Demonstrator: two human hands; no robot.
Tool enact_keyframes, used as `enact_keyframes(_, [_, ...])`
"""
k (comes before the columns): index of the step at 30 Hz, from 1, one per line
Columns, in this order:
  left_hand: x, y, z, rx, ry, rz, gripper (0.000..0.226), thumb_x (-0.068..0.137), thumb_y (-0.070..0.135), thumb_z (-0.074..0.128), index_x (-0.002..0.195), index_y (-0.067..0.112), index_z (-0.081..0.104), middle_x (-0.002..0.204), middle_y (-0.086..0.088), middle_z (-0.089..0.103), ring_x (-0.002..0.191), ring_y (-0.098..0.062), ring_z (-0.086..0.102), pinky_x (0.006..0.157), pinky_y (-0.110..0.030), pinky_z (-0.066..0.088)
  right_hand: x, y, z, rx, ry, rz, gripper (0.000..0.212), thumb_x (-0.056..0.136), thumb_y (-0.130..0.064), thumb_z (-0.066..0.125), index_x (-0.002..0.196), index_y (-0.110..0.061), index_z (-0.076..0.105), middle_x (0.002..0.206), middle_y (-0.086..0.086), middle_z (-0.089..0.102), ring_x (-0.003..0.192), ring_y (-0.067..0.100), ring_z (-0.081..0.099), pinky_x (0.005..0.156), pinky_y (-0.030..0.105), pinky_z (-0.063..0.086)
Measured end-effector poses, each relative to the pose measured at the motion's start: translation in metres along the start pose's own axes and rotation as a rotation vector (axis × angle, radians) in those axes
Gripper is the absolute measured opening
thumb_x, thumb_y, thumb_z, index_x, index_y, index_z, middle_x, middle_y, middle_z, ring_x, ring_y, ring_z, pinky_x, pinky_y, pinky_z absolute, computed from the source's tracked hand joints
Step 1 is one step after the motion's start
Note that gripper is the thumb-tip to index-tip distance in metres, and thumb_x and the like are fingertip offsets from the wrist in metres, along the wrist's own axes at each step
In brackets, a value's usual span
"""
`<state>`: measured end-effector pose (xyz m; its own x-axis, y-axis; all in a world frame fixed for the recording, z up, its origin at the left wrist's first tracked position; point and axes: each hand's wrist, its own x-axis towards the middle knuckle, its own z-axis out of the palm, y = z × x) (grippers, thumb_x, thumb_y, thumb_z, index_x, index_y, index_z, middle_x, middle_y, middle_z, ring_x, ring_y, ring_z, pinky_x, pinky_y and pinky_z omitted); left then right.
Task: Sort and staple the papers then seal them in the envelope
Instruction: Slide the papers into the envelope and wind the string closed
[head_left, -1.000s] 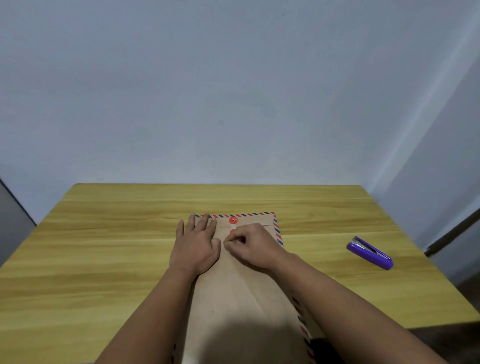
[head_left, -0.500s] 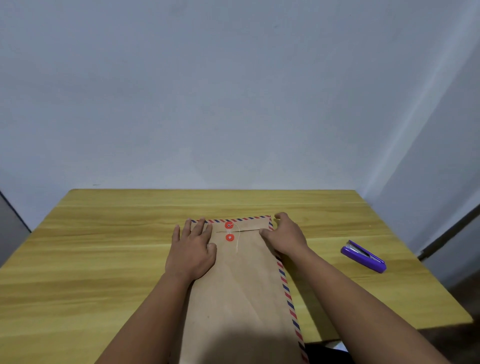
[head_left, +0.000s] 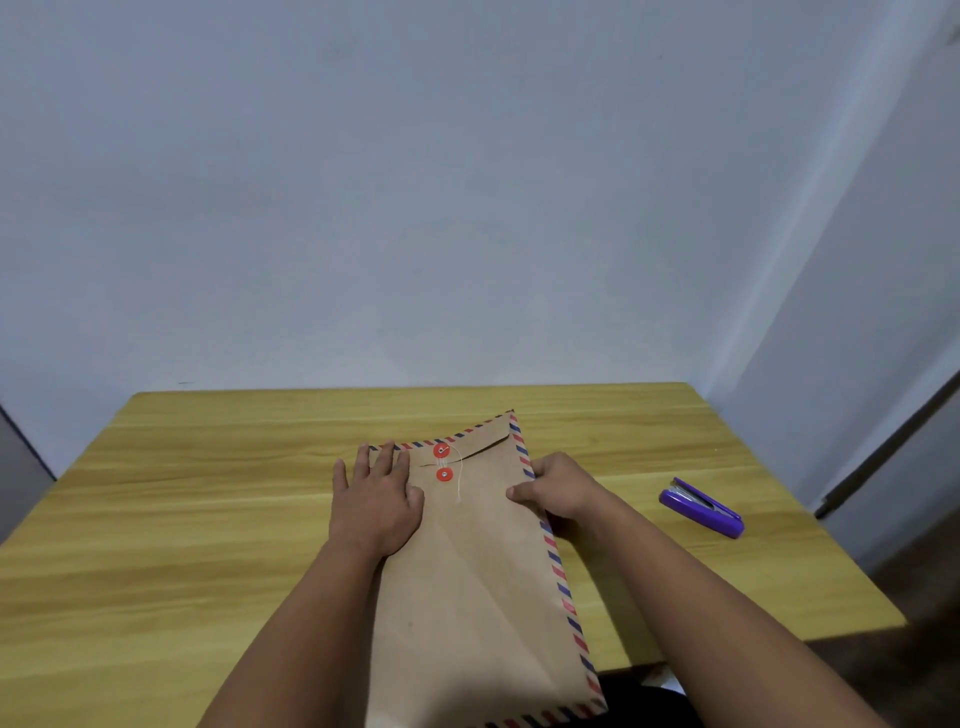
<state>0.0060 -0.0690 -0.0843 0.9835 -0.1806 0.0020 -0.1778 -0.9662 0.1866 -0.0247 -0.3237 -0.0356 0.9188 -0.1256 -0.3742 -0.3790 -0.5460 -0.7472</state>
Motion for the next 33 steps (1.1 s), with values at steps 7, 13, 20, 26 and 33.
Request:
enact_keyframes(7, [-0.022,0.039,-0.028,-0.113,-0.01,0.037,0.058,0.098,0.056,0.031,0.136,0.02,0.054,0.155,-0.005,0.046,0.15,-0.027,0.032,0.122,-0.055,0.02,-0.028,-0.031,-0.019,-0.063,0.159,0.048,0.033,0.085,-0.005,0.076,0.06,-0.01,0.056,0.05,0.006,0.056,0.043,0.021,0.053,0.054,0.028,0.043])
enact_keyframes(13, [-0.043,0.084,-0.106,-0.824,-0.251,0.053,0.088,0.084,0.078,0.057,0.151,0.02,0.05,0.158,-0.003,0.047,0.138,-0.023,0.05,0.11,-0.036,0.037,-0.056,-0.108,-0.049,0.039,0.383,-0.044,0.012,0.085,-0.005,0.056,0.073,-0.006,0.058,0.079,0.015,0.065,0.082,0.038,0.073,0.066,0.042,0.063])
enact_keyframes(20, [-0.072,0.115,-0.193,-1.104,-0.336,0.086,0.038,0.094,0.026,0.061,0.13,0.037,0.06,0.122,-0.007,0.065,0.098,-0.026,0.061,0.08,-0.043,0.057,-0.101,-0.185,-0.059,0.184,0.334,-0.202,0.023,0.093,-0.019,0.058,0.096,0.001,0.068,0.091,0.023,0.077,0.074,0.038,0.078,0.072,0.052,0.066])
enact_keyframes(26, [-0.09,0.097,-0.225,-1.07,-0.016,0.029,0.036,0.094,-0.004,0.038,0.11,0.016,0.064,0.098,-0.006,0.071,0.08,-0.02,0.065,0.054,-0.026,0.05,-0.138,-0.186,-0.06,0.317,0.246,-0.313,0.048,0.096,-0.039,0.067,0.122,0.001,0.067,0.093,0.007,0.068,0.079,0.027,0.064,0.068,0.034,0.056])
enact_keyframes(33, [-0.092,0.053,-0.23,-1.208,0.114,-0.01,0.024,0.099,0.006,0.054,0.118,0.017,0.065,0.1,-0.005,0.073,0.083,-0.023,0.07,0.067,-0.031,0.054,-0.127,-0.117,-0.068,0.304,0.326,-0.185,0.093,0.093,-0.049,0.07,0.163,-0.009,0.022,0.16,0.008,0.041,0.144,0.033,0.044,0.1,0.042,0.042])
